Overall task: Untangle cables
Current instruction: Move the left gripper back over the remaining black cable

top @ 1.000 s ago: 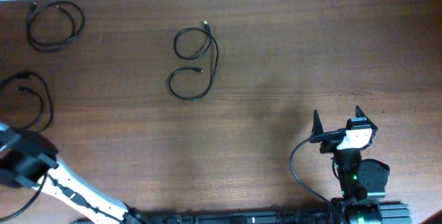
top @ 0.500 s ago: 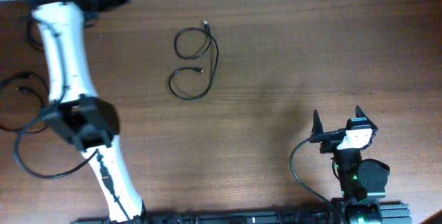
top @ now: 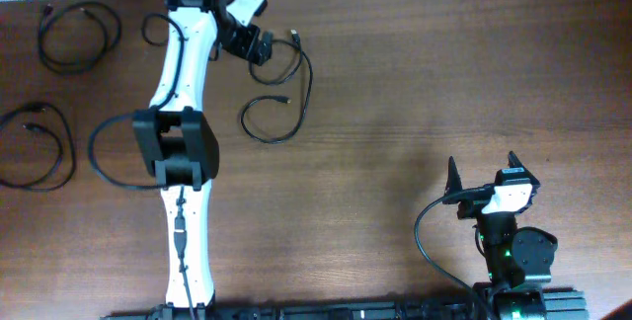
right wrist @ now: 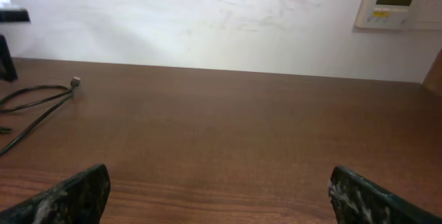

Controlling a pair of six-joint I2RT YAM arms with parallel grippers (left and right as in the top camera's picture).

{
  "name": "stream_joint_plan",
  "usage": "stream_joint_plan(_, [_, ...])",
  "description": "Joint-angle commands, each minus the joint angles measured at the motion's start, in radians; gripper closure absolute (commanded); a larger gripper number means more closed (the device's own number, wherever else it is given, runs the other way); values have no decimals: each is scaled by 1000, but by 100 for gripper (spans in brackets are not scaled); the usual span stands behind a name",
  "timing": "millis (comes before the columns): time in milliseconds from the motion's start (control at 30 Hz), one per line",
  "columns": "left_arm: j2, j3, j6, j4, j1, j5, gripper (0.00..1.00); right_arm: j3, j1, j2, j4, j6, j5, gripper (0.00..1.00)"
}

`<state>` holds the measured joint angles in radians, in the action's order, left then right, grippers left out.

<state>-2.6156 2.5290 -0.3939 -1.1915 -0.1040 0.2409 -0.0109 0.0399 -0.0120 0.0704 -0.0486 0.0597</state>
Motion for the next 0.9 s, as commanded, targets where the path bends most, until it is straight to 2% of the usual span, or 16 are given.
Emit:
stream_joint_plan(0, [-34,-8,-28,2,-16,50,0,5,-7,5,5,0,-8,2])
stream_joint_plan(167, [-26,50,8,-29,-8,41,1,5,-7,5,5,0,-8,2])
stream_joint_plan(433, [-22,344,504,-279,45,44,1,5,-7,5,5,0,-8,2])
stream_joint_plan(500, [-22,368,578,-327,60,80,1,5,-7,5,5,0,-8,2])
stream_joint_plan(567, [-23,365,587,-407,63,136,1,5,-7,5,5,0,-8,2])
stream_joint_plan(633, [-27,353,585,-488,57,122,0,5,-7,5,5,0,-8,2])
stream_joint_plan(667, [-31,348,567,-497,53,109,12,5,-7,5,5,0,-8,2])
stream_joint_plan(700, [-31,336,508,-497,45,99,14,5,-7,5,5,0,-8,2])
stream_joint_plan(867, [-32,280,307,-497,-1,62,0,5,-7,5,5,0,-8,2])
